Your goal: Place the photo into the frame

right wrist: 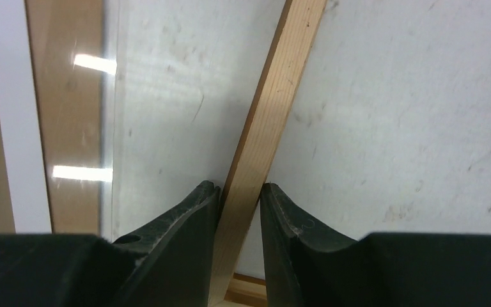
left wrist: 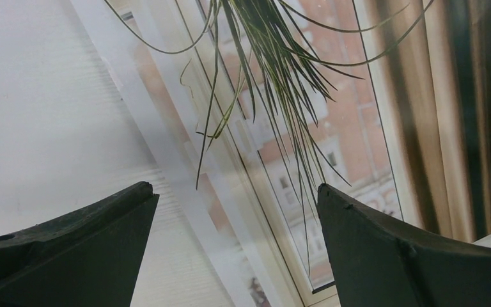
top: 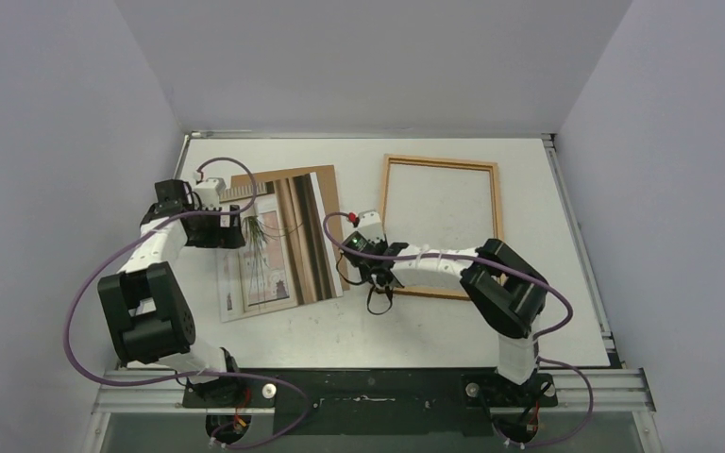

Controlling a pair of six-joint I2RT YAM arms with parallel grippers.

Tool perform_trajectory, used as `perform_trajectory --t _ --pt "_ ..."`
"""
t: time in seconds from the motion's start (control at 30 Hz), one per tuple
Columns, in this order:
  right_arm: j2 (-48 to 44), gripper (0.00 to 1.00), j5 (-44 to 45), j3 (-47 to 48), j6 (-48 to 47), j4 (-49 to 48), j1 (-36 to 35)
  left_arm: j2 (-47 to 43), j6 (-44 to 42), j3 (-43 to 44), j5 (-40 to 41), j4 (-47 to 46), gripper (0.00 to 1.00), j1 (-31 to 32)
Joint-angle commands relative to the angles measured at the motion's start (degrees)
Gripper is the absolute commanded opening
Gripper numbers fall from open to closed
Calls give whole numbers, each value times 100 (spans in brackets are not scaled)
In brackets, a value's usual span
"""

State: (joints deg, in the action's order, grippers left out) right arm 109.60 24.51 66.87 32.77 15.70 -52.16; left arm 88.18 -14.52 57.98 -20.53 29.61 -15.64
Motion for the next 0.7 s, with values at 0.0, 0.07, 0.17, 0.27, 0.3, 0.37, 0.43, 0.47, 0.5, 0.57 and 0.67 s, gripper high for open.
perform_trajectory --t 0.0,0.07,0.17,0.27,0.3,0.37,0.43,0.47,0.5,0.57,0.67 --pt "-603 24 -191 -652 117 296 -499 -93 -155 154 98 31 98 37" --pt "-762 23 -271 -815 101 382 -616 -74 -177 172 135 36 98 39" --pt "-984 33 -106 -776 46 762 -685 -81 -224 193 180 56 98 35" --pt "-1301 66 136 -411 -29 1063 -661 -105 -287 213 203 110 98 21" --pt "-1380 71 172 -216 -72 1145 -628 -122 -321 209 215 126 97 18" --pt "-1463 76 166 237 -99 1217 -573 -157 -369 222 240 141 97 -12" --pt "-1434 78 69 695 -166 1205 -525 -162 -431 266 251 182 96 -86" --pt "-1379 79 -24 921 -199 1159 -504 -142 -476 309 252 247 96 -135" --pt "-1302 79 -176 1107 -235 1068 -471 -112 -522 378 252 308 96 -203" --pt "-994 79 -635 1532 -252 850 -330 -4 -595 508 259 438 96 -323" --pt "-421 79 -1458 2066 -166 623 -6 195 -688 591 309 483 97 -472"
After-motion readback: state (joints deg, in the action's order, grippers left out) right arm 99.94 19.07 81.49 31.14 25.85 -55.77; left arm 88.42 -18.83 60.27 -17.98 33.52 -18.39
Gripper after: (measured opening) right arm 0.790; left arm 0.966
